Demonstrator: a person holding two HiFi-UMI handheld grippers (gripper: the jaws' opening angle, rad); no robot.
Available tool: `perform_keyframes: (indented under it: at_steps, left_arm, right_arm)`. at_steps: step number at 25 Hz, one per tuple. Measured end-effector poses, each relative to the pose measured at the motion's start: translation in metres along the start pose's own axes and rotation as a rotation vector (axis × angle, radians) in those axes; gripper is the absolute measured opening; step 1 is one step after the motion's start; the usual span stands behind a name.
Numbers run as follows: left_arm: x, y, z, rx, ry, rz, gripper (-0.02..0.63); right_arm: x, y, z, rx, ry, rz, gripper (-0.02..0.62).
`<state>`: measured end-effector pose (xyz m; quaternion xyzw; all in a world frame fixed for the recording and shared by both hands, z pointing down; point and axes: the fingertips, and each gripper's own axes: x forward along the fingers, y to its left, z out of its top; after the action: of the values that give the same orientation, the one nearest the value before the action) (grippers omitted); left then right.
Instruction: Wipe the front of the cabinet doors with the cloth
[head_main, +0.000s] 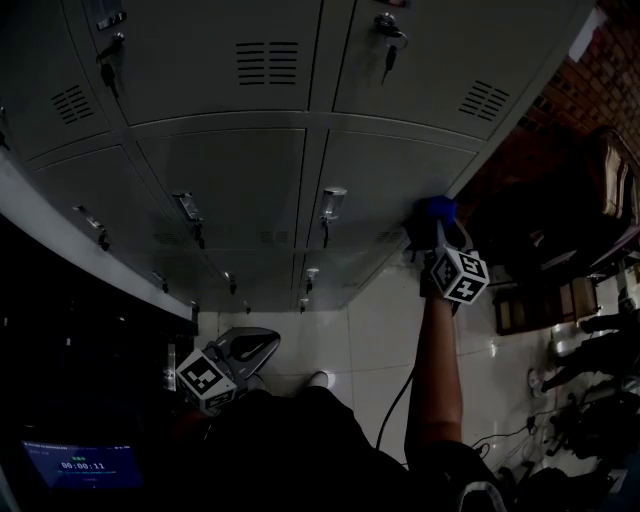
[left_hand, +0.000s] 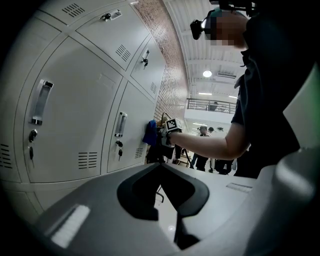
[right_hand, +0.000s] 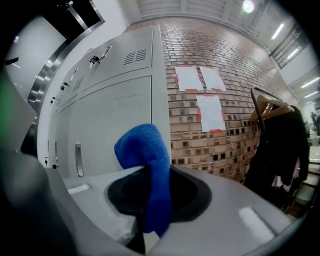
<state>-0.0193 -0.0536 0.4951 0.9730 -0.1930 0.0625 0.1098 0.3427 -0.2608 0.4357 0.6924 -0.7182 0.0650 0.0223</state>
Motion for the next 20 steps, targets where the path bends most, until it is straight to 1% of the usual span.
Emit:
perform_keyframes:
  at_steps: [3, 6, 10, 14, 17, 20]
  left_arm:
    - [-0.003, -0.001, -0.004, -0.003, 0.004, -0.001, 0.0]
    - [-0.007, -0.001, -0.007, -0.002, 0.008, 0.0, 0.0]
    - [-0.013, -0.001, -0.009, 0.0, -0.004, -0.002, 0.0]
    - [-0.02, -0.004, -0.009, -0.001, -0.01, 0.003, 0.0]
    - [-0.03, -0.004, -0.01, -0.005, -0.012, 0.019, 0.0]
    - [-0.042, -0.002, -0.009, -0.016, -0.02, 0.05, 0.0]
  right_arm:
    - [-0.007, 0.006, 0.0, 0.014, -0.016, 0.002, 0.078]
    - [-0.016, 0.028, -0.002, 0.019, -0.03, 0.043, 0.078]
    - [-0.021, 0.079, -0.014, 0.009, -0.029, 0.14, 0.078]
    - [-0.017, 0.14, -0.033, -0.025, 0.001, 0.26, 0.078]
    - [-0.01, 0.178, -0.044, -0.047, 0.022, 0.332, 0.078]
    - [0.0, 0.205, -0.051, -0.066, 0.046, 0.385, 0.078]
